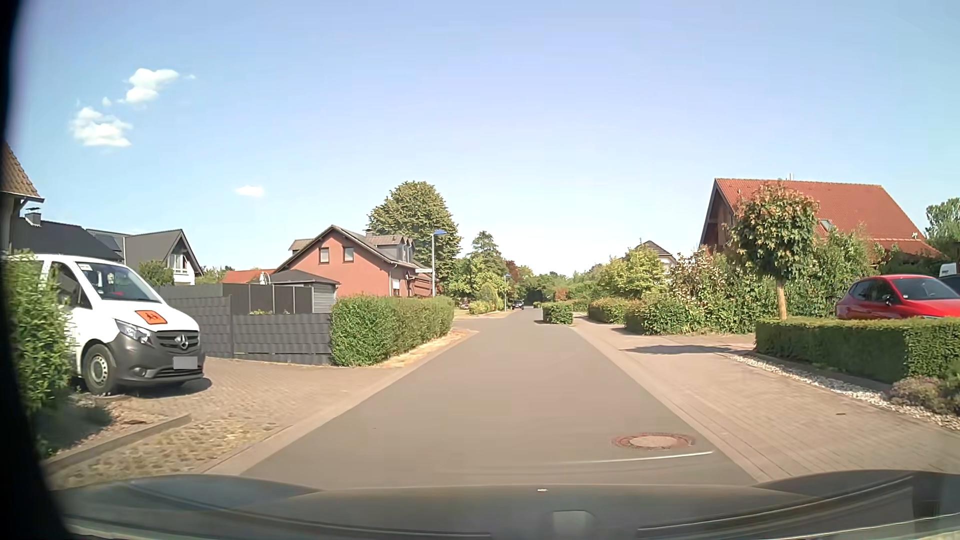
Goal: Follow the waypoints while adhering to traffic rules and regulations
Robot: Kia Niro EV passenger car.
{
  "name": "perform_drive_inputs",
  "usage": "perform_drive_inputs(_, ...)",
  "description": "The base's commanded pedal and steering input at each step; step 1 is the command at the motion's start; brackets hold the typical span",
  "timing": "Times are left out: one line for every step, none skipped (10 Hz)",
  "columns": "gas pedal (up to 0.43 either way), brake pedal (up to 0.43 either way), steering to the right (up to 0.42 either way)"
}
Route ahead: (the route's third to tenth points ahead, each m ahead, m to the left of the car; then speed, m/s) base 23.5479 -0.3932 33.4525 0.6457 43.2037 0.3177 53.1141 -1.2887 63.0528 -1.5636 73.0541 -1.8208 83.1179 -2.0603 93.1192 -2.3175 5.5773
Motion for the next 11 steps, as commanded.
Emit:
perform_drive_inputs(0.157,0.006,0.013)
perform_drive_inputs(0.157,0.006,0.014)
perform_drive_inputs(0.157,0.006,0.016)
perform_drive_inputs(0.157,0.006,0.019)
perform_drive_inputs(0.15,0.006,0.022)
perform_drive_inputs(0.138,0.006,0.023)
perform_drive_inputs(0.13,0.006,0.021)
perform_drive_inputs(0.13,0.006,0.018)
perform_drive_inputs(0.11,0.006,0.015)
perform_drive_inputs(0.11,0.006,0.015)
perform_drive_inputs(0.11,0.006,0.014)
